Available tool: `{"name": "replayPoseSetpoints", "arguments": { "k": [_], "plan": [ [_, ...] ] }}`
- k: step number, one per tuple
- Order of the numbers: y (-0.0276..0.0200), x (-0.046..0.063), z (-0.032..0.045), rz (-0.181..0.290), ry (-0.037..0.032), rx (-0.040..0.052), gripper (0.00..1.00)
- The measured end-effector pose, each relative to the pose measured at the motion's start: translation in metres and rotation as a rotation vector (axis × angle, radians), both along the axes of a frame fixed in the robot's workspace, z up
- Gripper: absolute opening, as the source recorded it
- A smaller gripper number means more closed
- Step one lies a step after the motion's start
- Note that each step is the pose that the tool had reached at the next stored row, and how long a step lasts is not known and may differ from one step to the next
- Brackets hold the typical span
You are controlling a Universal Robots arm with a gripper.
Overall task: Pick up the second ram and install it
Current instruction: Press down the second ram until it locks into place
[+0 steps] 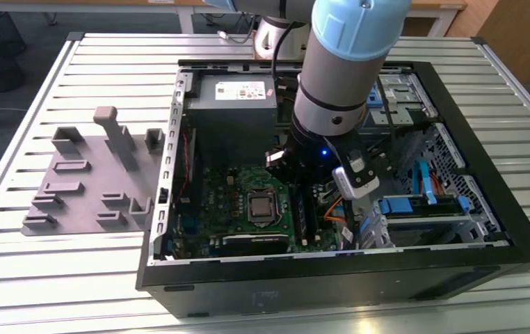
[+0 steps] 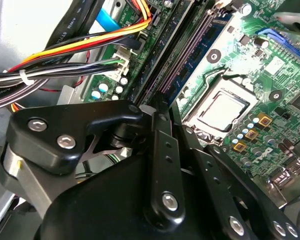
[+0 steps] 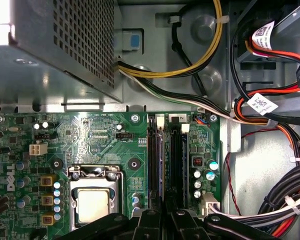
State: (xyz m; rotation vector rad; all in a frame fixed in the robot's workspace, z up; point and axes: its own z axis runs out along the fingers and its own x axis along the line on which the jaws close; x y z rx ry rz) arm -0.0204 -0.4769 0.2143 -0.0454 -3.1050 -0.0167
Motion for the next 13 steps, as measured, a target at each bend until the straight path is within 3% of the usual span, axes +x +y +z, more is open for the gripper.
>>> {"name": "replayPoseSetpoints", "arguments": {
  "k": [2,13],
  "plan": [
    [-0.0001,-0.0001,0.0001,0.000,0.0001,-0.0058,0.14],
    [-0.0001,-0.0001,0.0001,0.000,0.0001,-0.0077,0.14]
  ]
}}
